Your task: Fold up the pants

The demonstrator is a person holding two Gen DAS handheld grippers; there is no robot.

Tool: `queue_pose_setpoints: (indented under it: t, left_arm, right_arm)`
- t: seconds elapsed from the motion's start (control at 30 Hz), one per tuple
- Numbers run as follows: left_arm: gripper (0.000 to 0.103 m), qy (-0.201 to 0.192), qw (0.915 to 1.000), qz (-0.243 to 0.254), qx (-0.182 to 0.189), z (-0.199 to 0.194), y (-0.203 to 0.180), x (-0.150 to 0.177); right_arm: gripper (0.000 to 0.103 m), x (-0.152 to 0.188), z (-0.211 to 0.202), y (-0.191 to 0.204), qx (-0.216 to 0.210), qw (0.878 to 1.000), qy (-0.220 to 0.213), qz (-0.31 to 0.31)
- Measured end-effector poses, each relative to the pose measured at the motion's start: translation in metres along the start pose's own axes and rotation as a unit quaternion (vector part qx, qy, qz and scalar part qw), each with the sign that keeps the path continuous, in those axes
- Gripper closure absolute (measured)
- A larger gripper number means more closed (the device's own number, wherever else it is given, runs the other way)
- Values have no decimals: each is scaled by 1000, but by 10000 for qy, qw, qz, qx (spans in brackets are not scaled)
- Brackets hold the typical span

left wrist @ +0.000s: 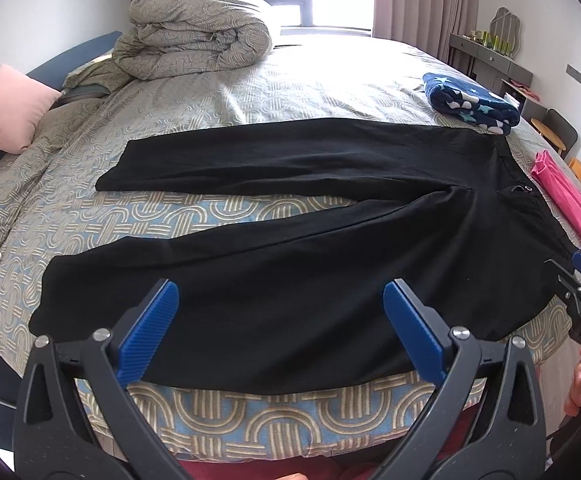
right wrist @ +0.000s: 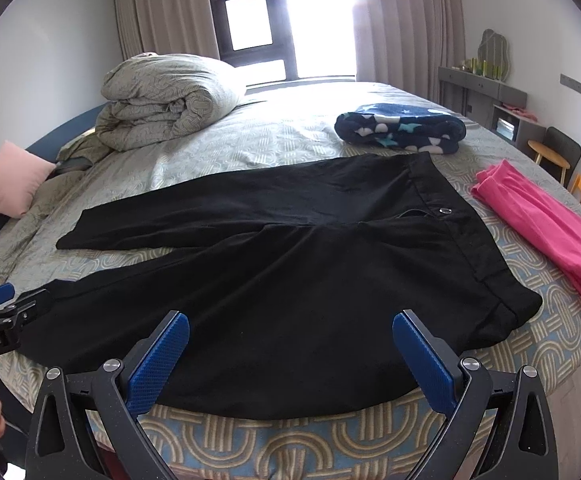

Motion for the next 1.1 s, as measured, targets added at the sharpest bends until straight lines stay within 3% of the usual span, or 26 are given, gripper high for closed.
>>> queue_pose_setpoints:
  t: [1.1]
  left_arm:
    - [1,65,9999,-4,77,4,5,6]
  right_arm:
    - [0,-2,1,8,-68,9999,-15,-111]
Point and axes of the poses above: each gripper's, at about its wrist camera, not at the fingertips, and z roughly the way its jaws point, y to its left, x to its underside, the point moved 7 cm from there along z, roughly the way its jaws point
